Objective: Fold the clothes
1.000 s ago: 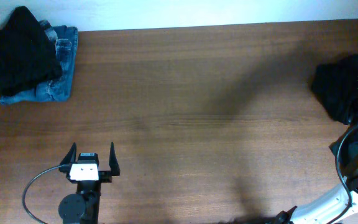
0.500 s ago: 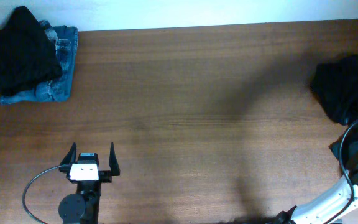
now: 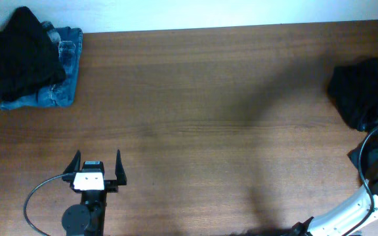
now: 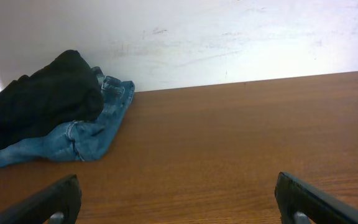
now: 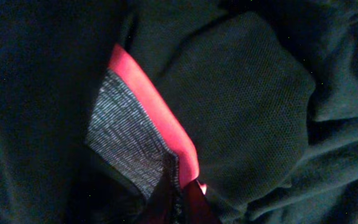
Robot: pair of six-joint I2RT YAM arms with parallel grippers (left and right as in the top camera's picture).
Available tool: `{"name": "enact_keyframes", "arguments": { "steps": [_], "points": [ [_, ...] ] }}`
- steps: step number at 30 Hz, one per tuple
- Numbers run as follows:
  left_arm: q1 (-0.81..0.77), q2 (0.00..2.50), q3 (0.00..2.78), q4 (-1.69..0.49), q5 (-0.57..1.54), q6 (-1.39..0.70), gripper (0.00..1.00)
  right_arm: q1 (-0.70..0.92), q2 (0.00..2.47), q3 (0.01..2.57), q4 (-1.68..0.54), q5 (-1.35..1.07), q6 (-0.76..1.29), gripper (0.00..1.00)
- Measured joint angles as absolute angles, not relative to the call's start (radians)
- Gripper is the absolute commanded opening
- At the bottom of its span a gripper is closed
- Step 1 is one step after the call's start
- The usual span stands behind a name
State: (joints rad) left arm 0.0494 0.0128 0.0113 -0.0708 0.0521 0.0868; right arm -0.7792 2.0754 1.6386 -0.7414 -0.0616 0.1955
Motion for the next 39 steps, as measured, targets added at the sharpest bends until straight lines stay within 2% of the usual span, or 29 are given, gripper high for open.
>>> {"name": "enact_keyframes", "arguments": {
  "steps": [7, 18, 23, 30, 39],
  "points": [
    [0.049, 0.013, 0.011, -0.071, 0.052, 0.087, 0.99, -0.779, 1.982, 1.643, -0.744, -0.145, 0.204, 0.04],
    [0.049, 0.013, 0.011, -0.071, 0.052, 0.087, 0.99, -0.777, 1.691, 1.648, -0.679, -0.498, 0.242, 0.04],
    [0.049, 0.013, 0.011, -0.071, 0.052, 0.087, 0.99, -0.747, 1.556, 1.648, -0.663, -0.586, 0.263, 0.04],
    [0.049, 0.013, 0.011, -0.071, 0.052, 0.087, 0.99, -0.531, 1.334, 1.652, -0.63, -0.642, 0.277, 0.04],
    [0.049, 0.013, 0.011, -0.071, 0.052, 0.087, 0.99, -0.2, 1.328, 1.653, -0.572, -0.656, 0.289, 0.04]
  ]
}}
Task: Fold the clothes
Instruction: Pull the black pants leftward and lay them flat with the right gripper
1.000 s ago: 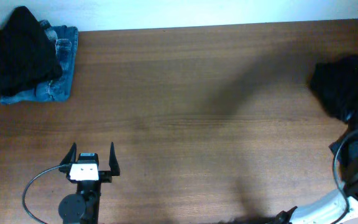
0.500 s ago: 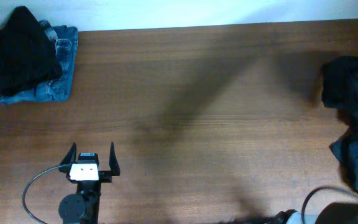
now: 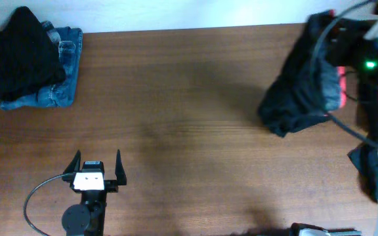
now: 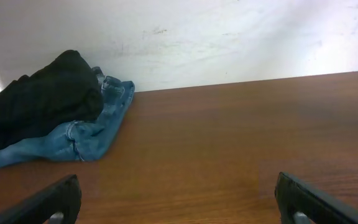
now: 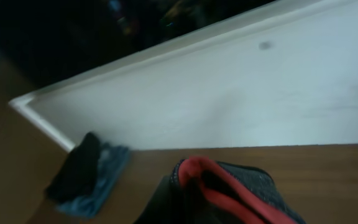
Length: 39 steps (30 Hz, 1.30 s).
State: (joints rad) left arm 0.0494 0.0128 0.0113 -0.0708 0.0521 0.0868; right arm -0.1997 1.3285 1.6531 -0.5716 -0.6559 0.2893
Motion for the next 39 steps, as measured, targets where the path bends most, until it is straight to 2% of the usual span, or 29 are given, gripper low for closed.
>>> {"name": "enact_keyframes", "arguments": {
  "steps": [9, 18, 20, 26, 34, 39],
  "points": [
    [0.049, 0.013, 0.011, -0.071, 0.052, 0.087, 0.99, 0.052, 1.518, 1.653, -0.547, -0.582, 0.311, 0.04],
    [0.049, 0.013, 0.011, -0.071, 0.052, 0.087, 0.99, 0.283, 1.728, 1.653, -0.416, -0.472, 0.386, 0.05],
    [0.049, 0.013, 0.011, -0.071, 0.052, 0.087, 0.99, 0.333, 1.765, 1.653, -0.399, -0.448, 0.4, 0.19],
    [0.049, 0.013, 0.011, -0.071, 0.052, 0.087, 0.99, 0.501, 1.874, 1.653, -0.39, -0.32, 0.422, 0.23],
    [0.049, 0.013, 0.011, -0.071, 0.052, 0.087, 0.99, 0.616, 1.882, 1.653, -0.398, -0.034, 0.354, 0.5],
    [0.049, 0.013, 0.011, -0.071, 0.052, 0.087, 0.99, 0.574, 1.882, 1.655, -0.468, 0.099, 0.323, 0.55]
  ]
}}
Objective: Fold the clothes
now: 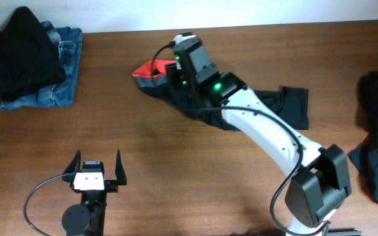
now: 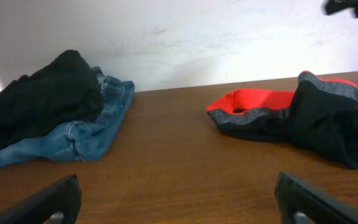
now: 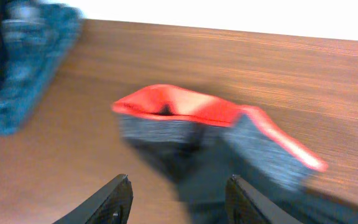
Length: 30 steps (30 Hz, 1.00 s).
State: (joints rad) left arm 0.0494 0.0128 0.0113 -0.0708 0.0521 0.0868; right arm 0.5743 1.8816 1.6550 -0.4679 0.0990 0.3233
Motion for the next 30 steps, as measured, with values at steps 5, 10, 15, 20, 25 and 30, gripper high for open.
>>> {"name": "enact_keyframes", "arguments": {
  "steps": [5, 10, 15, 20, 25, 30],
  "points": [
    [0.049, 0.013, 0.011, -0.071, 0.052, 0.087, 0.99, 0.397, 1.88, 1.655, -0.524, 0.069, 0.311, 0.55],
    [0.049, 0.013, 0.011, -0.071, 0.052, 0.087, 0.99, 0.282, 1.884, 1.655, -0.534, -0.076, 0.311, 0.55],
    [0.049, 0.013, 0.011, -0.071, 0.052, 0.087, 0.99, 0.303, 1.942, 1.658, -0.52, -0.143, 0.329, 0.54],
    [0.049, 0.013, 0.011, -0.071, 0.052, 0.087, 0.99, 0.362, 2.025, 1.658, -0.459, -0.159, 0.344, 0.54],
    [0.049, 0.013, 0.011, -0.071, 0.052, 0.087, 0.99, 0.429, 2.049, 1.658, -0.411, -0.105, 0.395, 0.54],
    [0.049, 0.013, 0.011, -0.071, 0.052, 0.087, 0.99, 0.472, 2.082, 1.659, -0.356, -0.043, 0.428, 0.53]
  ]
}}
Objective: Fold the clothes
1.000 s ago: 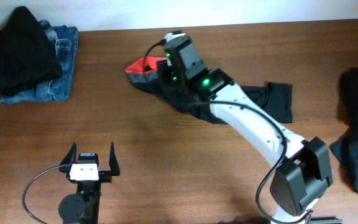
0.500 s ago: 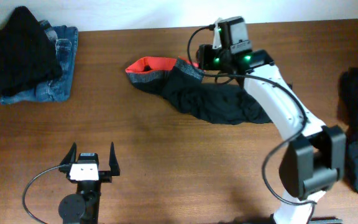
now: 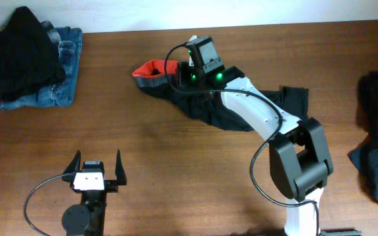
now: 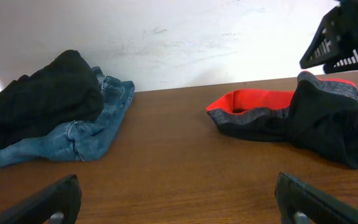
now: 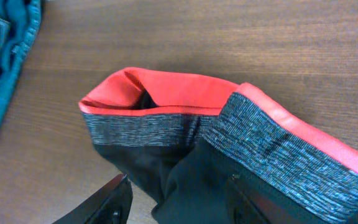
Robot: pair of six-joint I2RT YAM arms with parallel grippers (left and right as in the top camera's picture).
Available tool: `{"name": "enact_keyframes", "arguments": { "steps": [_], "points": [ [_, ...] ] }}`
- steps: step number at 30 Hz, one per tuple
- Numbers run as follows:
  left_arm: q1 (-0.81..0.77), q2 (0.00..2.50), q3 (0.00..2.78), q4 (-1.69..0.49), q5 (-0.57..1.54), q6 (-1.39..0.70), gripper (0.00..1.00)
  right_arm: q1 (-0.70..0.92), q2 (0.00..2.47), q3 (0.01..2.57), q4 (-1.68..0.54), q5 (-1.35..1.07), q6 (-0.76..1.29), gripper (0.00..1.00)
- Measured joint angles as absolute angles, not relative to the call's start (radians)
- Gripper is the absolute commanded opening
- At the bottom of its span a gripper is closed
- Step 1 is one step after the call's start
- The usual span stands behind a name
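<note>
A black garment (image 3: 241, 108) with a red and grey waistband (image 3: 151, 71) lies crumpled at the middle back of the table. My right gripper (image 5: 179, 205) hovers just over it, behind the waistband (image 5: 166, 106), open, with black cloth under and between its fingers. In the left wrist view the garment (image 4: 316, 127) lies ahead to the right. My left gripper (image 3: 98, 164) rests open near the front left with nothing in it, its fingers (image 4: 48, 202) wide apart over bare wood.
A black garment on blue jeans (image 3: 31, 59) is stacked at the back left corner. More dark clothes lie at the right edge. My right arm (image 3: 261, 118) reaches across the right half of the table (image 3: 176, 151).
The right gripper has shifted slightly to the right over the waistband and the arm's elbow has drawn in. It stays open. The garment and the left gripper have not moved.
The right gripper was buried in the dark pile at the right edge, at a red waistband. Then it held that garment in the air at the back right. Later the garment lay at the middle back with the gripper open over it, as now.
</note>
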State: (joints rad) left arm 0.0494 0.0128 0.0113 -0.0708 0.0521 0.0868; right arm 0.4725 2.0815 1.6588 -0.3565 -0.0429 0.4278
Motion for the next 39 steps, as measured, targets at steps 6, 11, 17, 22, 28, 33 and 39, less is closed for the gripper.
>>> {"name": "enact_keyframes", "arguments": {
  "steps": [6, 11, 17, 22, 28, 33, 39],
  "points": [
    [0.049, 0.013, 0.011, -0.071, 0.052, 0.087, 0.99, 0.478, 2.127, 1.659, -0.327, 0.05, 0.488, 0.53],
    [0.049, 0.013, 0.011, -0.071, 0.052, 0.087, 0.99, 0.478, 2.144, 1.659, -0.306, 0.104, 0.504, 0.53],
    [0.049, 0.013, 0.011, -0.071, 0.052, 0.087, 0.99, 0.478, 2.149, 1.659, -0.294, 0.14, 0.543, 0.53],
    [0.049, 0.013, 0.011, -0.071, 0.052, 0.087, 0.99, 0.478, 2.178, 1.659, -0.279, 0.146, 0.551, 0.53],
    [0.049, 0.013, 0.011, -0.071, 0.052, 0.087, 0.99, 0.478, 2.207, 1.659, -0.275, 0.151, 0.555, 0.47],
    [0.049, 0.013, 0.011, -0.071, 0.052, 0.087, 0.99, 0.478, 2.207, 1.659, -0.276, 0.165, 0.563, 0.09],
    [0.049, 0.013, 0.011, -0.071, 0.052, 0.087, 0.99, 0.478, 2.207, 1.659, -0.278, 0.173, 0.569, 0.04]
  ]
}}
